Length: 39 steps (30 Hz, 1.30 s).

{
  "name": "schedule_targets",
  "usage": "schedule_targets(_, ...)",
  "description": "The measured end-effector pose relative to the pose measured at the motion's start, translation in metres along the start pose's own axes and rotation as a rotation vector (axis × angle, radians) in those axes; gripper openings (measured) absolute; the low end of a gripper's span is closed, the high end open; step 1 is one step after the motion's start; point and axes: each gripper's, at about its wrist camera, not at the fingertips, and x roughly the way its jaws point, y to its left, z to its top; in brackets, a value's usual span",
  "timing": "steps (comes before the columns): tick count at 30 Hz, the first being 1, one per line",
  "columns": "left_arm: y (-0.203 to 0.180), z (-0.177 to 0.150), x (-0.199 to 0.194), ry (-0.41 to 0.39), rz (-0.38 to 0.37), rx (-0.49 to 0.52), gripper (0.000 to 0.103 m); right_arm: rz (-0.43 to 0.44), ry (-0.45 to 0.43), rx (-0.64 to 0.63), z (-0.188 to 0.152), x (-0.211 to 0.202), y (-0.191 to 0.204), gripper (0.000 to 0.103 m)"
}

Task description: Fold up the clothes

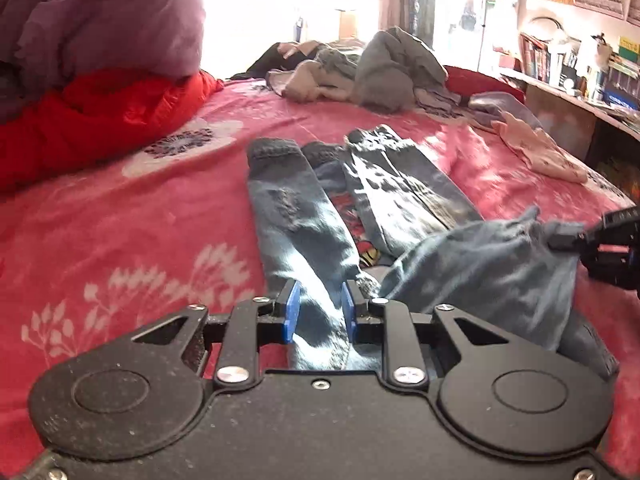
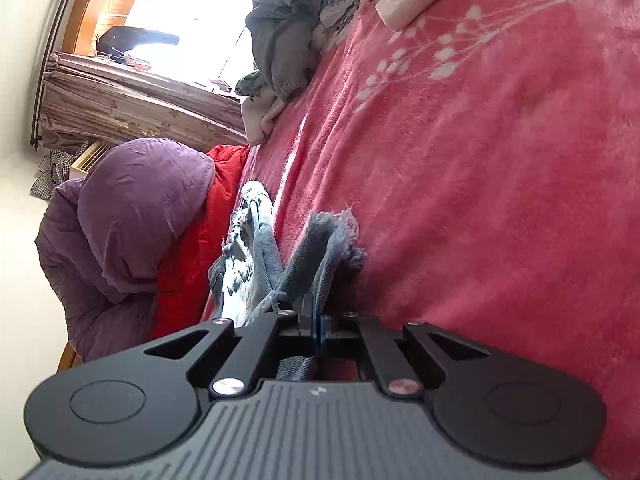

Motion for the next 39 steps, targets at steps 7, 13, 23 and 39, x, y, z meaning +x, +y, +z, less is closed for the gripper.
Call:
schedule_targets(7,-0.031,-0.002,0.021,0.073,0.020,0.172,0.022,-0.001,-0.004,0.040,0.000,0.001,-0.005,0.008)
schedule_targets(13,-0.034,0.004,0.037,0.072,0.028,0.189,0.018,-0.006,-0.017,0.026,-0.003,0.001,-0.003,0.008)
schedule_targets(23,-0.058,-0.007,-0.020,0.001,0.051,0.288,0.015,0.015,-0.074,0.045,-0.007,0.000,-0.001,0.008)
schedule_targets(39,-0.114,-0.082,-0.068,0.030,0.125,0.667,0.035,0.039,-0.186,-0.156,-0.003,-0.037,0.068,0.004)
